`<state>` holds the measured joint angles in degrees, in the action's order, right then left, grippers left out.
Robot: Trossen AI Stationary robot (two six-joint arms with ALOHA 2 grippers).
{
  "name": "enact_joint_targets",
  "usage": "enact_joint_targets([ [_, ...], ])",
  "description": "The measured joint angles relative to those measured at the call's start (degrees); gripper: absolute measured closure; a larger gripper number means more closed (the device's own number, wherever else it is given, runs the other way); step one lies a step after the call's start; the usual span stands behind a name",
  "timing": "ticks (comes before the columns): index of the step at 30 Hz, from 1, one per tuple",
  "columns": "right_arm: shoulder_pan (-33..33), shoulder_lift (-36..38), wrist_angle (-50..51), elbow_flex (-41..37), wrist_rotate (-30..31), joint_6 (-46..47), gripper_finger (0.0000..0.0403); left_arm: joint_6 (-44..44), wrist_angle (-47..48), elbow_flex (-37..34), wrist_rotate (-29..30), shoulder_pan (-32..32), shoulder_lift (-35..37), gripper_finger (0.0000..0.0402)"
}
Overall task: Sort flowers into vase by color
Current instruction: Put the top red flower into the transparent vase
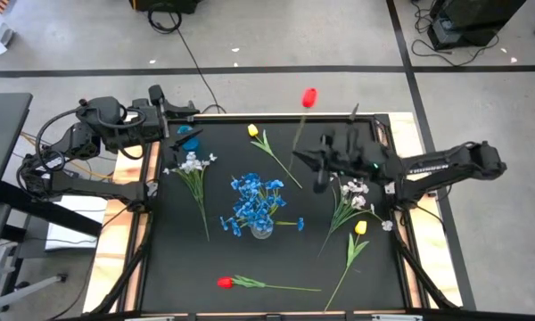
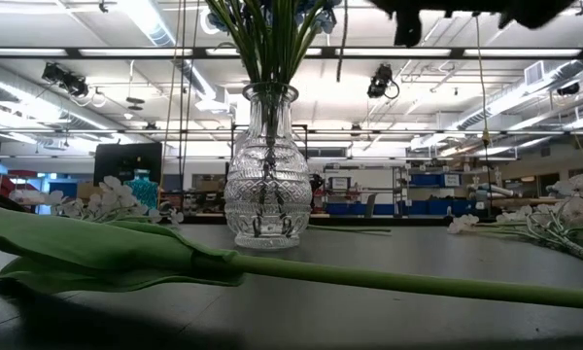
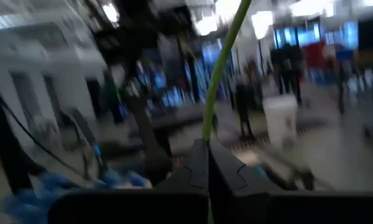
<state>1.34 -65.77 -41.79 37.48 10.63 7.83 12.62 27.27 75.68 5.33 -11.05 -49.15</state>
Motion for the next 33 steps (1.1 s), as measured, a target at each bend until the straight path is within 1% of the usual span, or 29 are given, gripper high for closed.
enact_joint_targets([
  [4,-5.27,-0.67,-19.61,-7.68,2.27,-6.58,0.0401,0.0,0.0,0.0,0.01,0.0,0.01,0.0186],
  [6,-7.41,-0.5,-23.21,-10.56,2.78,-11.4,0.0401,0.0,0.02,0.0,0.0,-0.02,0.0,0.0186],
  [8,-9.09,0.06,-23.07,-12.71,3.54,-13.25,0.0401,0.0,0.02,0.0,0.01,-0.02,0.01,0.0186],
  [13,-11.92,0.44,-22.86,-16.9,1.32,-10.35,0.04,0.0,0.02,0.0,0.02,-0.02,0.02,0.0186],
  [16,-13.66,0.42,-23.0,-18.01,-1.76,-8.24,0.04,0.0,0.01,0.01,0.0,0.0,0.01,0.0186],
  [19,-15.8,0.42,-22.46,-18.24,-6.26,-8.0,0.04,0.0,0.02,0.0,0.01,0.0,0.0,0.0186],
  [21,-17.33,0.42,-21.54,-18.24,-7.91,-8.03,0.04,0.0,0.0,0.0,0.0,-0.02,0.01,0.0186],
  [24,-19.28,0.42,-18.3,-18.24,-9.12,-9.94,0.04,0.0,0.02,0.0,0.0,-0.02,0.01,0.0186],
  [30,-21.52,0.42,-10.94,-18.24,-9.37,-14.41,0.0399,0.0,0.0,0.01,0.0,-0.02,0.0,0.0186],
  [33,-21.68,0.18,-8.04,-17.65,-11.72,-16.43,0.0399,0.0,0.0,0.0,0.0,0.0,0.02,0.0186],
])
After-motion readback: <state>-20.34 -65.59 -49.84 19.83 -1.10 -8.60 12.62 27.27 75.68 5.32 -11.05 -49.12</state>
